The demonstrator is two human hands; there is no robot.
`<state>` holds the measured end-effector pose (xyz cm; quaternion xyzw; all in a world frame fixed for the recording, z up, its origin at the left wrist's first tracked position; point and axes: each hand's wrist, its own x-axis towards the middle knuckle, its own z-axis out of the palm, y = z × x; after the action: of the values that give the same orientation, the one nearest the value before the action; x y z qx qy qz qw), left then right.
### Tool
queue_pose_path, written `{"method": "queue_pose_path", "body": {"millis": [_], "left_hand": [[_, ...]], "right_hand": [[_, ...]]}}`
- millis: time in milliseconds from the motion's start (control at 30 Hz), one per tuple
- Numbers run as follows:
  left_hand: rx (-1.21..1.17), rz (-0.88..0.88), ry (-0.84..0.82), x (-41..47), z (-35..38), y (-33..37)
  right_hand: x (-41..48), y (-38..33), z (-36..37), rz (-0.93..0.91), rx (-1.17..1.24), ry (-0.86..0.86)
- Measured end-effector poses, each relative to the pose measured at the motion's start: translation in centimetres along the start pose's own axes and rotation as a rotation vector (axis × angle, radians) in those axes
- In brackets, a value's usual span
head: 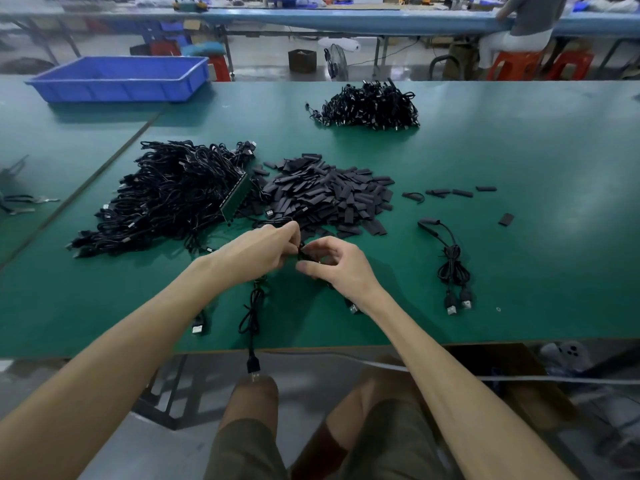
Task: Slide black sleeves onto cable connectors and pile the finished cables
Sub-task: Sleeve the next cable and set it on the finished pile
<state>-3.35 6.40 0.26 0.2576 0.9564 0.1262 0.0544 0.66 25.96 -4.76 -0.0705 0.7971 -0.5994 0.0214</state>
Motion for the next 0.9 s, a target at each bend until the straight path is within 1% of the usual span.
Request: {"method": "queue_pose_path", "body": {"millis": [100,167,233,400,467,533,600,733,833,900], "left_hand": [[-0.100,-0.044,-0.034,0.3,-0.5,-0.2],[-0.198,-0.068,-0.001,0.4,-0.3,-0.1],[-0.351,-0.099,0.031,0.1,0.0,0.0],[-0.682,0.000,0.098,-1.0,0.4,0.1],[-0.753,0.010,0.119,-1.2,0.8,-0.1],[-0.696,0.003,0.159,-1.2,1.4,-0.3],[-0.585,0.000,0.213,-1.0,2.0,-0.6],[-0.395,0.102,0.336,-1.1,3.0,-1.0],[-0.377,0.172,0.444,-1.2,3.7,-1.1],[-0.467,0.145,0.508,-1.2,4.2,-0.9]], "right_hand": [[-0.2,-0.2,-0.1,-0.006,-0.023,0.020],[-0.2,-0.3,-0.1,-0.017,-0.054,0.063],[-0.2,-0.4,0.0,-0.020,-0.048,0.091],[-0.1,-0.2,0.0,0.001,0.060,0.114],[-0.1,-0.2,-0.1,0.006,0.117,0.124],[0.0,-0.2,-0.1,0.002,0.130,0.133],[-0.1,-0.2,-0.1,-0.001,0.129,0.138],[-0.1,-0.2,0.0,-0.002,0.169,0.128],[0.0,-0.1,0.0,-0.019,0.174,0.084],[0.1,0.0,-0.1,-0.030,0.164,0.063]]}}
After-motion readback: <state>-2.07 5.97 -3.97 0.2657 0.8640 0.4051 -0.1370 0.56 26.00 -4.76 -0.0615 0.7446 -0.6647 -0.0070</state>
